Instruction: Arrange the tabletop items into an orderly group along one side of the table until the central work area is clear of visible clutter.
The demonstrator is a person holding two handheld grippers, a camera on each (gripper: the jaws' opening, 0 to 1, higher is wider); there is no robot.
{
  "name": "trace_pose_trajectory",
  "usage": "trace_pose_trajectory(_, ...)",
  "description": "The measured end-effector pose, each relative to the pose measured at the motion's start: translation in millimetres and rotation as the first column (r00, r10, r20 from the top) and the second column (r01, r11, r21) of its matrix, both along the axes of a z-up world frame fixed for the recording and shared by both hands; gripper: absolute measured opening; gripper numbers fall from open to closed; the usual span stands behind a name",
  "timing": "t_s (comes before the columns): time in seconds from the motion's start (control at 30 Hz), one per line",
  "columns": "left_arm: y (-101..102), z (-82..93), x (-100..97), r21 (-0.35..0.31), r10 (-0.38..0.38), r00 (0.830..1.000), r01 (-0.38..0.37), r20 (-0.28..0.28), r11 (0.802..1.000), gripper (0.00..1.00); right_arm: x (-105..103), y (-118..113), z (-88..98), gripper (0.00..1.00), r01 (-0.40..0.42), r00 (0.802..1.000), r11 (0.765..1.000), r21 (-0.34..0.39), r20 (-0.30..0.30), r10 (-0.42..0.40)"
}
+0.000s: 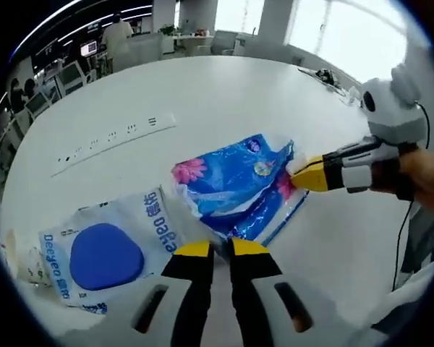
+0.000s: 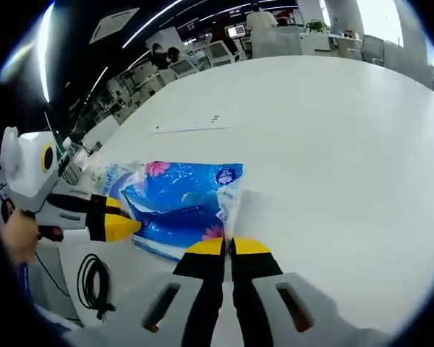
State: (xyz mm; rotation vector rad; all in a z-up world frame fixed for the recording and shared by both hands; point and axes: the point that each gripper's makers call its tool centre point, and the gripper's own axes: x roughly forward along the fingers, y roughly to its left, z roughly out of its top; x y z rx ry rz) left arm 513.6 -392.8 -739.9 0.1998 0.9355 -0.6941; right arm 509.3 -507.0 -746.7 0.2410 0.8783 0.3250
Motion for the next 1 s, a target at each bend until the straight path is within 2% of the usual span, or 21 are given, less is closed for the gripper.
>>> trace_pose_trajectory(0.17, 3, -5.0, 4.1, -0.023, 0.056, 0.998, -0.057, -0.041, 0.998, 0.07, -1, -1, -7.2, 0.00, 0.014, 1.000, 1.000, 0.001, -0.015, -0.014)
trace_pose_trajectory(0.6, 2, -3.0, 7.3, -0.012, 0.067, 0.998, -0.067, -0.009, 0.998, 0.08, -8, -3, -11.9, 0.01, 0.066, 0.997, 0.997, 0.028, -0.029, -0.065)
trace_pose_trajectory(0.7, 5, 2.0, 9.4, -0.006, 0.084, 0.996, -0.084, 0.014, 0.996, 0.12, -8, -5, -11.8, 0.02, 0.092, 0.995, 0.995, 0.038, -0.031, -0.091)
trace_pose_trajectory(0.77, 6, 3.3, 12.2, -0.014, 0.099, 0.995, -0.099, 0.019, 0.995, 0.16, -8, -4, -10.9, 0.03, 0.100, 0.995, 0.994, 0.048, -0.025, -0.099)
trace_pose_trajectory(0.87, 6, 5.2, 13.4, -0.042, 0.125, 0.992, -0.125, 0.004, 0.991, 0.15, -10, -2, -9.7, 0.05, 0.103, 0.995, 0.993, 0.053, -0.021, -0.102)
trace_pose_trajectory(1.0, 7, 15.1, 16.7, -0.050, 0.134, 0.990, -0.132, 0.042, 0.990, 0.17, -13, -1, -7.2, 0.11, 0.115, 0.993, 0.992, 0.053, -0.010, -0.115)
